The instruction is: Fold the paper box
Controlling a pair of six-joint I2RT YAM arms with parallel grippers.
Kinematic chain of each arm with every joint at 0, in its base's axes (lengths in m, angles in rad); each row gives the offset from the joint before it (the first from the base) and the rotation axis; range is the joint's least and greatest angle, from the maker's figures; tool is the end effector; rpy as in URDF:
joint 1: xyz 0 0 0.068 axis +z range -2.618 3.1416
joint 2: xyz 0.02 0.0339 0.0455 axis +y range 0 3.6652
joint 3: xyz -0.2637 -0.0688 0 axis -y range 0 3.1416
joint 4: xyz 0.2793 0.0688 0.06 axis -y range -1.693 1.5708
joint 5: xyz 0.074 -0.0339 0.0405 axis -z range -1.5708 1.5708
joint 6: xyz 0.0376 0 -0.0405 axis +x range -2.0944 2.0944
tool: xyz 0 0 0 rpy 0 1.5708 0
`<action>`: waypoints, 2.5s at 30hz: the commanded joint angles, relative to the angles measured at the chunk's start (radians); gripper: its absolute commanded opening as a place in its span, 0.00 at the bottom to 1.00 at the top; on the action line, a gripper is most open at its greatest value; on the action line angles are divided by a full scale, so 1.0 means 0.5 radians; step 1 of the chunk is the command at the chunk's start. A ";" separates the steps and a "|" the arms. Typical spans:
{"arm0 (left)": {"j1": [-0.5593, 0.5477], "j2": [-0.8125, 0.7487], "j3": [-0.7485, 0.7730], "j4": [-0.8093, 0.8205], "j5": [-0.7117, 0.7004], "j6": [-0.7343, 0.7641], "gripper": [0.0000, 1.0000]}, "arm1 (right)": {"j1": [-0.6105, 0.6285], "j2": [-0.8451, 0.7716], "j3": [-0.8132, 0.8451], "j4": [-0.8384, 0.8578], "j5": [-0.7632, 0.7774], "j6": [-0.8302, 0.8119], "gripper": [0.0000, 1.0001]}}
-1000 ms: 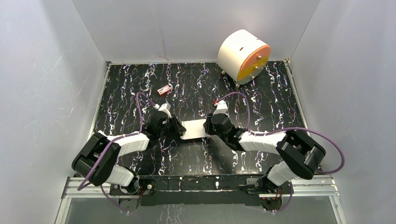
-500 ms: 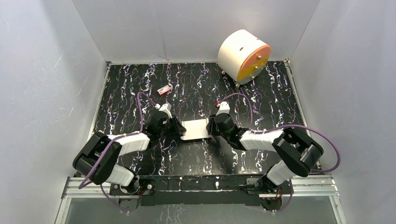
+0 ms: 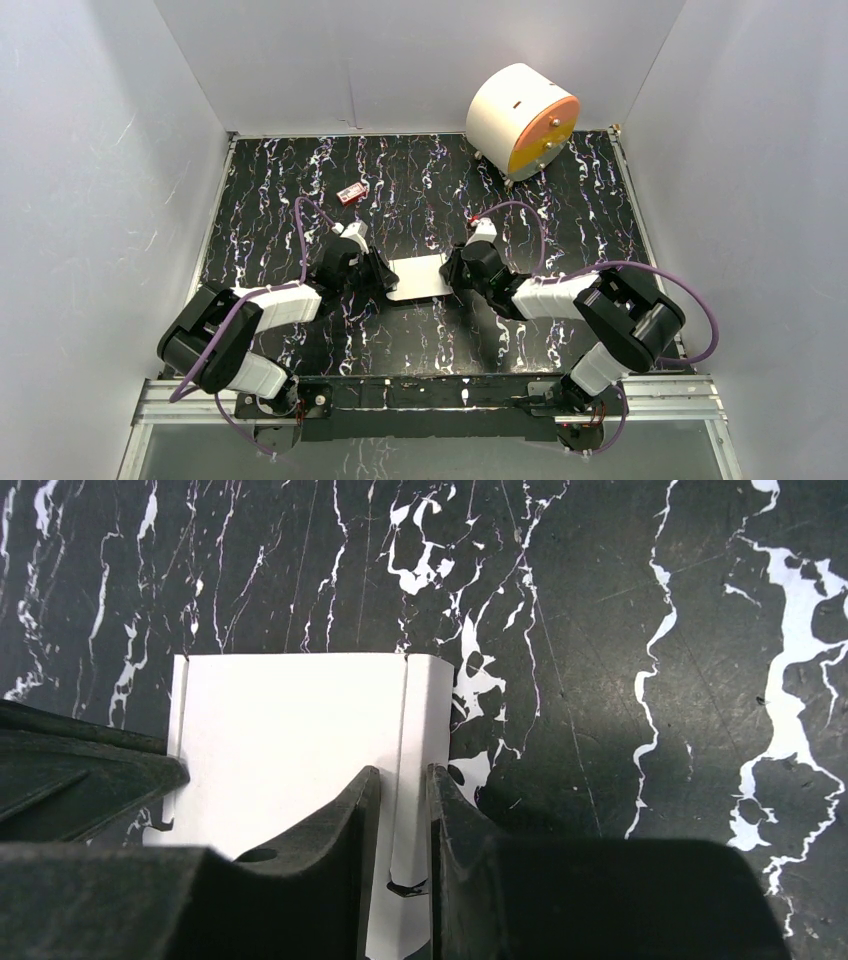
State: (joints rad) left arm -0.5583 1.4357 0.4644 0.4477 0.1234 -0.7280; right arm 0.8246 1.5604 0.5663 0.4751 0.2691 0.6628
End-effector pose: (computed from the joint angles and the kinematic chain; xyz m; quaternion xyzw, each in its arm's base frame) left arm 0.2418 -0.1565 0.1224 -0.0425 0.8639 -0.3420 0.3673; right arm 0.2216 0.2249 0.1211 -0.0021 0.8597 0.2514 0.4447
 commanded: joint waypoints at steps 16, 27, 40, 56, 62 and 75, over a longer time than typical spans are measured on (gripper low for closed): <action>-0.080 -0.091 -0.105 -0.170 -0.070 0.053 0.25 | 0.200 -0.300 -0.240 -0.193 -0.018 0.172 0.29; -0.031 -0.231 -0.058 -0.186 -0.097 0.028 0.45 | 0.011 -0.592 -0.217 -0.190 0.106 0.020 0.42; 0.002 0.015 0.099 -0.032 -0.032 0.014 0.48 | -0.135 -0.365 -0.141 0.006 -0.192 0.057 0.42; 0.004 0.290 0.024 0.158 0.204 -0.043 0.21 | -0.137 0.050 -0.120 0.067 -0.405 0.108 0.28; -0.092 0.355 -0.033 0.234 0.196 -0.074 0.20 | -0.124 0.130 -0.175 0.088 -0.492 0.139 0.27; -0.245 0.002 0.001 0.019 -0.092 -0.037 0.35 | -0.075 -0.028 -0.055 -0.122 -0.439 0.004 0.38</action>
State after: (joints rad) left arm -0.6140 1.5177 0.4519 0.6334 0.0235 -0.7818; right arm 0.7322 1.5719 0.5011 0.6098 0.1513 0.7242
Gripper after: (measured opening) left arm 0.300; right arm 0.335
